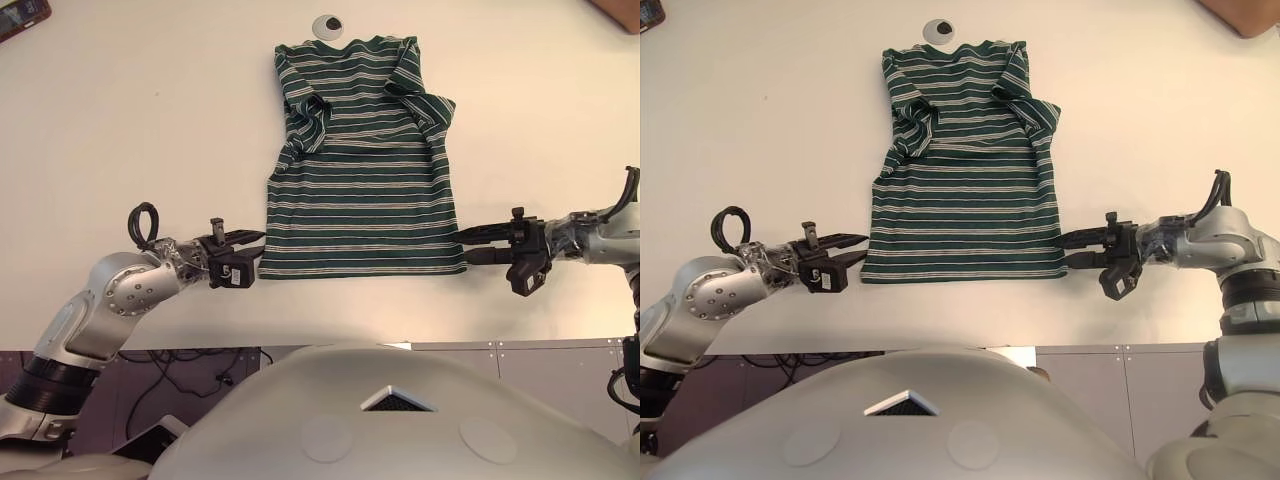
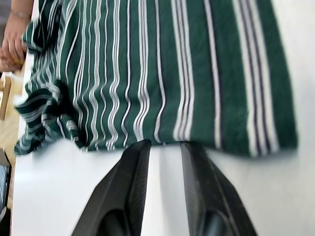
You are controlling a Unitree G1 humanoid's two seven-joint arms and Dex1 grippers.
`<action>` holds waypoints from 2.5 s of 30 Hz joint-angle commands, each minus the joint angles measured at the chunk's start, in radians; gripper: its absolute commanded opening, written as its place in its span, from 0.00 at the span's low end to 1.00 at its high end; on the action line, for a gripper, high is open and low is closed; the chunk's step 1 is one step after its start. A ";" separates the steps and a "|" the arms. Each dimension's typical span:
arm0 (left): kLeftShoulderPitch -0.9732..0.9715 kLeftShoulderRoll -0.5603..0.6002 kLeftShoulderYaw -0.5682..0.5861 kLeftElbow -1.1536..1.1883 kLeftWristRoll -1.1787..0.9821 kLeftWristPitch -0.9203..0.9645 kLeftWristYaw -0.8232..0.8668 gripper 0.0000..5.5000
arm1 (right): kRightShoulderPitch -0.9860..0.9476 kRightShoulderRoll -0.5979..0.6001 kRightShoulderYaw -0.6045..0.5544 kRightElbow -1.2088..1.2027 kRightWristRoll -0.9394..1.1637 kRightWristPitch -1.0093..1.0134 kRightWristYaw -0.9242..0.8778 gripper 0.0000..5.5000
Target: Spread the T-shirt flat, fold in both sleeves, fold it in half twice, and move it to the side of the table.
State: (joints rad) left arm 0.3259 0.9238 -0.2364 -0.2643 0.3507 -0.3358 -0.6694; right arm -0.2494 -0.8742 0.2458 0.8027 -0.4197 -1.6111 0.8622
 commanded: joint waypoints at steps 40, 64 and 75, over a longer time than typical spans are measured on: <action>-0.601 -0.243 0.218 0.190 -0.851 0.760 -0.136 0.01 | -0.605 0.178 0.008 -0.050 1.078 1.957 0.363 0.00; -1.051 -0.605 0.248 1.268 -0.466 0.133 0.227 0.10 | -0.772 0.568 -0.241 0.523 0.541 1.557 -0.373 0.08; -0.786 -0.698 -0.086 0.774 -0.352 0.436 -0.047 0.01 | -0.683 0.544 0.013 0.499 0.184 1.260 -0.192 0.00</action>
State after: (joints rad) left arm -0.4760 0.2448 -0.2563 0.4868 -0.0793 0.0701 -0.7435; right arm -0.9556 -0.3250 0.2036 1.2926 -0.1559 -0.3270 0.7191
